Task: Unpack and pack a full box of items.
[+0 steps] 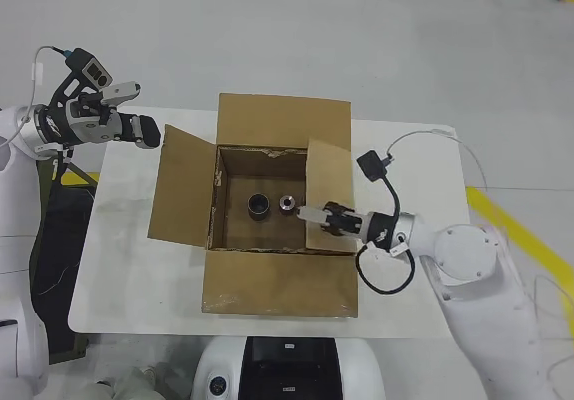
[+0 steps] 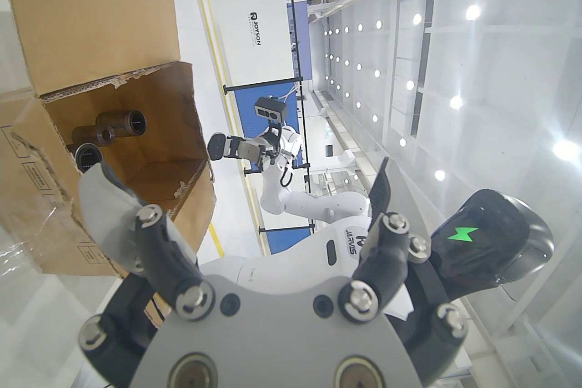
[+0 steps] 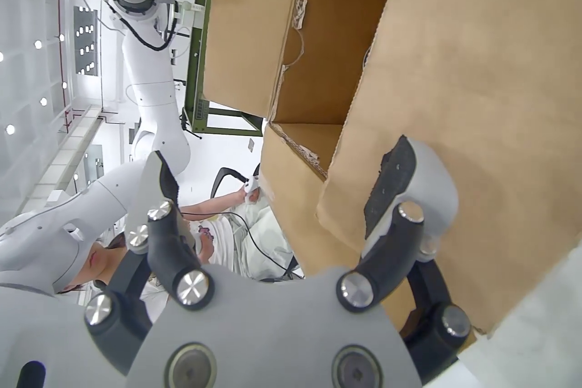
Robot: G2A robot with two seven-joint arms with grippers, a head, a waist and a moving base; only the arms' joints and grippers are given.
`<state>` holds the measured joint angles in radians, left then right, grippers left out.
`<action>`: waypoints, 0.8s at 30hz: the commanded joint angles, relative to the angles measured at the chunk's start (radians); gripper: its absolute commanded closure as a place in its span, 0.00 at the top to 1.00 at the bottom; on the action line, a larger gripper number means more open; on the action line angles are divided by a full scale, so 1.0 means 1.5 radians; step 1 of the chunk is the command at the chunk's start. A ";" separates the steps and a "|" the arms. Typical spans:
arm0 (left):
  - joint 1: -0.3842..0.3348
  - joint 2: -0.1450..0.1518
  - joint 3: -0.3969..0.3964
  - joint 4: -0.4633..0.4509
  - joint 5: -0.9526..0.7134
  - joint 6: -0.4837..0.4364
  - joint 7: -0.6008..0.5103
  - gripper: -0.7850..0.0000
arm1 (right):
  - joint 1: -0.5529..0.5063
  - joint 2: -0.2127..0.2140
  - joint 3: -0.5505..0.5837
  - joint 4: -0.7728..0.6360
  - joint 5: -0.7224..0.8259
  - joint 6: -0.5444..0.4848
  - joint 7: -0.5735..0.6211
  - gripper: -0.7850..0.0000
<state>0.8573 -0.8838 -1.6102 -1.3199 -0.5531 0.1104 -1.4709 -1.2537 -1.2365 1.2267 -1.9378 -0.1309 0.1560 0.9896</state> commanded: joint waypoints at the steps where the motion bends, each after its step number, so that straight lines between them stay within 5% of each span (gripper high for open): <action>1: 0.000 0.000 0.000 0.000 0.000 0.000 0.000 1.00 | 0.007 0.000 -0.013 0.009 -0.006 0.006 -0.003 1.00; 24: 0.000 0.000 0.000 0.000 0.000 0.000 0.000 1.00 | 0.012 0.011 -0.022 0.012 -0.002 0.016 -0.011 1.00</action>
<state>0.8573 -0.8838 -1.6102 -1.3199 -0.5531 0.1104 -1.4709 -1.2288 -1.2222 1.1808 -1.9083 -0.1350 0.1808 0.9725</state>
